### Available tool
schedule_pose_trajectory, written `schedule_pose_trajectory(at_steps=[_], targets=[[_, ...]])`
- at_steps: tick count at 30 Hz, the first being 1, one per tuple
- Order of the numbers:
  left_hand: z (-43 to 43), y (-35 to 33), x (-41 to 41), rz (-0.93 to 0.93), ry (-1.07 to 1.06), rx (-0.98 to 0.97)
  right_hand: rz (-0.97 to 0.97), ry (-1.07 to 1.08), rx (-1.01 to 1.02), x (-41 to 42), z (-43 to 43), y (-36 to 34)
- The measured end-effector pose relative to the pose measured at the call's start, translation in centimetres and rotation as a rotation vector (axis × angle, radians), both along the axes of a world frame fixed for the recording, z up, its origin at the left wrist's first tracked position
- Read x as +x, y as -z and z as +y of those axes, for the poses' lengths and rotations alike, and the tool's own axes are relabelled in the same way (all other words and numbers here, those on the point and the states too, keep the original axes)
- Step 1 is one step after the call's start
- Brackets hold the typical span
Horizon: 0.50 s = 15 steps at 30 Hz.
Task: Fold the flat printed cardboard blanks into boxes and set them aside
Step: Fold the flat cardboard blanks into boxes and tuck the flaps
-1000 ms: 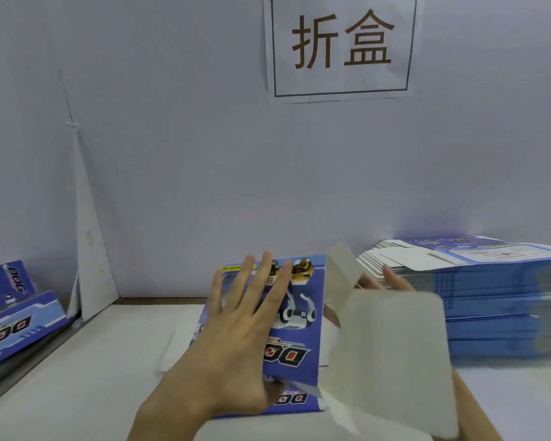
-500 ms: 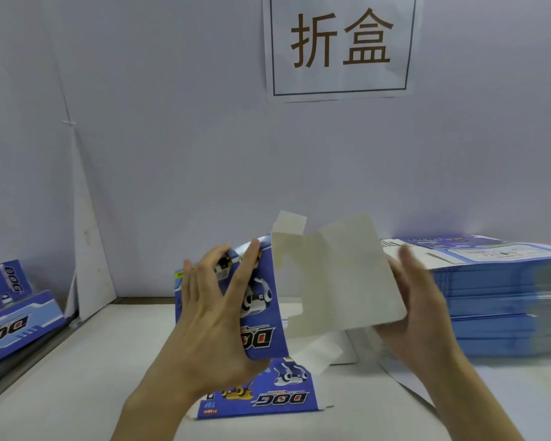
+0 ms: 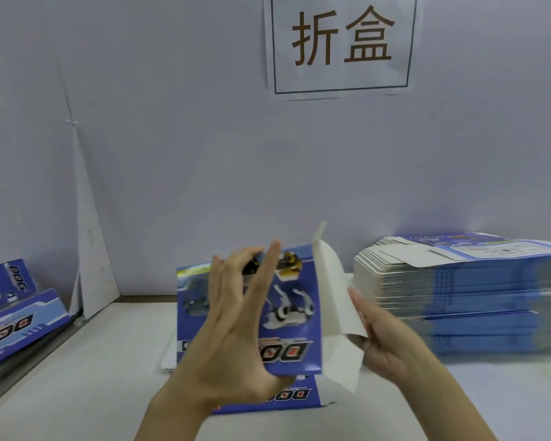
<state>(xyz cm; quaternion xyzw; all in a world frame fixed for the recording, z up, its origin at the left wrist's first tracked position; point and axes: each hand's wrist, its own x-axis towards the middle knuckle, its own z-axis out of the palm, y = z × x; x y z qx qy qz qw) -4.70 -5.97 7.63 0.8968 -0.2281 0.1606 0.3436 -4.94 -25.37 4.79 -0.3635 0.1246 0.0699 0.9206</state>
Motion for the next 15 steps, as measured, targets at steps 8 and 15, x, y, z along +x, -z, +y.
schedule_pose_trajectory(at_steps=[8, 15], targets=[[2.0, 1.6, 0.5, -0.174, 0.283, -0.113, -0.021, -0.189, 0.331, -0.3, 2.3, 1.5], [2.2, 1.6, 0.6, -0.179, 0.368, -0.149, 0.103, -0.236, 0.417, -0.8, 2.0, 1.2]])
